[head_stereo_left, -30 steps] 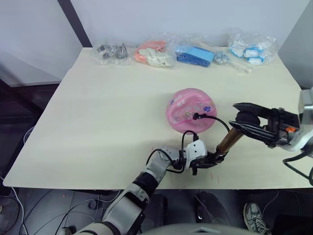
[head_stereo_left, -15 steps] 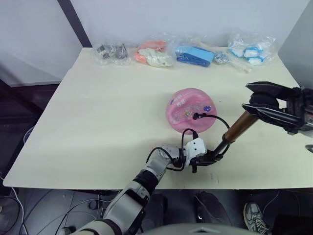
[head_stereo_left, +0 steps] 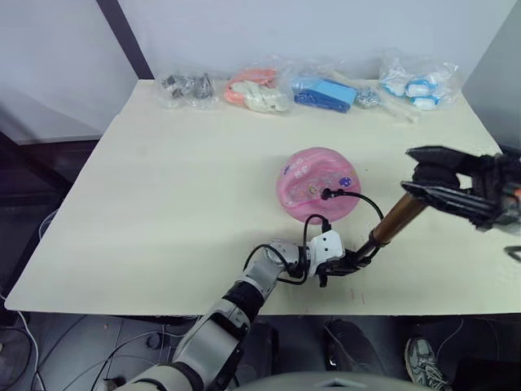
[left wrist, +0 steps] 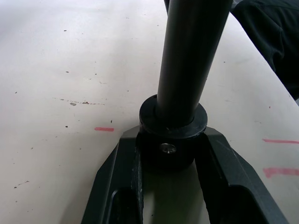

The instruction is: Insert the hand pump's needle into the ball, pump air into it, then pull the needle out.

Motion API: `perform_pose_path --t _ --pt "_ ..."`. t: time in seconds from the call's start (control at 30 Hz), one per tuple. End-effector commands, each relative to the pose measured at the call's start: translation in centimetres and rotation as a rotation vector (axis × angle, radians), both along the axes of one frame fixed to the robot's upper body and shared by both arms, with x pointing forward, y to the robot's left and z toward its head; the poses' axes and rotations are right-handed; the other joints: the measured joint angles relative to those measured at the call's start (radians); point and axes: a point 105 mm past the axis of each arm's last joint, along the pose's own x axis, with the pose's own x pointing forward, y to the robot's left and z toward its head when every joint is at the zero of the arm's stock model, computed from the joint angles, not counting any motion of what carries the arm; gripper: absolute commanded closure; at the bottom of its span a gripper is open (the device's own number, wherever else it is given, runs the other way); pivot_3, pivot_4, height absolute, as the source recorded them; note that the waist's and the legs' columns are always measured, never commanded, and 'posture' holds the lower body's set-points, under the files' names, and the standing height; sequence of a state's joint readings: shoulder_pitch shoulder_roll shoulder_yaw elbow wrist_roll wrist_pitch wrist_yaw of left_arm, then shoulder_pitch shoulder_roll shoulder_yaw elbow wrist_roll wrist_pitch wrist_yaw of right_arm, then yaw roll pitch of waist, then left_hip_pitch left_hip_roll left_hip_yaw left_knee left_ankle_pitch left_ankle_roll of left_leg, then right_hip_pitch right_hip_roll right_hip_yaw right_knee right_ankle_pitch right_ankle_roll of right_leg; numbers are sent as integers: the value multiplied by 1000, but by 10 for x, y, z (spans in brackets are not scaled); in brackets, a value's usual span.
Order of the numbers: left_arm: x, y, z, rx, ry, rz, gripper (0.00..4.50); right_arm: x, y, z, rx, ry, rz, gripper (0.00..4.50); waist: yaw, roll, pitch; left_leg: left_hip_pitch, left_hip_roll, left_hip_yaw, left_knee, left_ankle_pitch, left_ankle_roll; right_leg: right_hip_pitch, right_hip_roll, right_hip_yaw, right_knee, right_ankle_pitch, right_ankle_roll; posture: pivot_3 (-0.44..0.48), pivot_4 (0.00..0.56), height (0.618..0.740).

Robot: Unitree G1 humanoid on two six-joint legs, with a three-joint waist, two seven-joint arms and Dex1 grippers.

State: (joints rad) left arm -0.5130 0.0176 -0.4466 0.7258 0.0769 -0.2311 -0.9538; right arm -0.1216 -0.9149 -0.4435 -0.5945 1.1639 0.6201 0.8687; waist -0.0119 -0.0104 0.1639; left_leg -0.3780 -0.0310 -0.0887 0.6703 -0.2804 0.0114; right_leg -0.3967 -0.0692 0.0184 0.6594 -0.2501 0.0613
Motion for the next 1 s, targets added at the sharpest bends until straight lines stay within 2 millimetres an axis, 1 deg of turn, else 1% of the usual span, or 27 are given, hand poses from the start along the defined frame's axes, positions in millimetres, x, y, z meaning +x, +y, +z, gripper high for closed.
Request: perform_pose_path --t 0.03,0.13,0.33,0.4,0.57,0.67,0.8,0.83,0.93,1.0 --pt "0 3 -8 13 31 26 3427 -3 7 -21 -22 47 34 2478 0 0 0 0 0 0 0 0 0 0 0 0 0 0 0 0 150 736" --pt "-1 3 -8 14 32 26 3427 -2 8 -35 -38 59 33 2478 0 0 -1 0 0 0 0 0 0 0 0 0 0 0 0 0 150 736" --pt "2 1 -10 19 39 36 3427 6 15 -85 -62 108 20 2478 0 -2 -7 1 0 0 0 0 0 1 0 0 -1 0 0 0 150 736" --pt "0 1 -11 26 33 26 3427 8 18 -93 -57 116 23 2478 0 -3 -10 2 -1 0 0 0 0 2 0 0 -1 0 0 0 150 736" --pt "-1 1 -14 26 54 31 3427 8 20 -124 -89 150 25 2478 0 -5 -16 2 -1 -1 0 0 0 3 0 -1 -2 0 0 0 150 736" --pt "0 1 -15 29 58 32 3427 10 18 -135 -103 159 13 2478 0 -5 -17 2 -1 -1 0 0 0 3 0 -1 -2 0 0 0 150 736" --pt "-1 1 -15 40 42 18 3427 13 14 -140 -102 160 -1 2478 1 -5 -18 3 -1 -1 0 0 0 4 0 -1 -2 0 0 0 150 736" --pt "-1 1 -15 39 43 20 3427 14 13 -137 -95 151 -5 2478 1 -4 -19 3 -1 -1 0 0 0 4 0 -1 -2 0 0 0 150 736" --pt "0 2 -15 39 45 24 3427 16 12 -119 -55 123 -6 2478 1 -4 -19 4 -1 -1 0 0 1 5 0 -1 -2 0 0 0 150 736" --pt "0 3 -16 44 46 19 3427 13 10 -103 -48 100 16 2478 1 -4 -18 4 -1 -1 0 -1 1 5 0 -1 -2 0 0 0 150 736"
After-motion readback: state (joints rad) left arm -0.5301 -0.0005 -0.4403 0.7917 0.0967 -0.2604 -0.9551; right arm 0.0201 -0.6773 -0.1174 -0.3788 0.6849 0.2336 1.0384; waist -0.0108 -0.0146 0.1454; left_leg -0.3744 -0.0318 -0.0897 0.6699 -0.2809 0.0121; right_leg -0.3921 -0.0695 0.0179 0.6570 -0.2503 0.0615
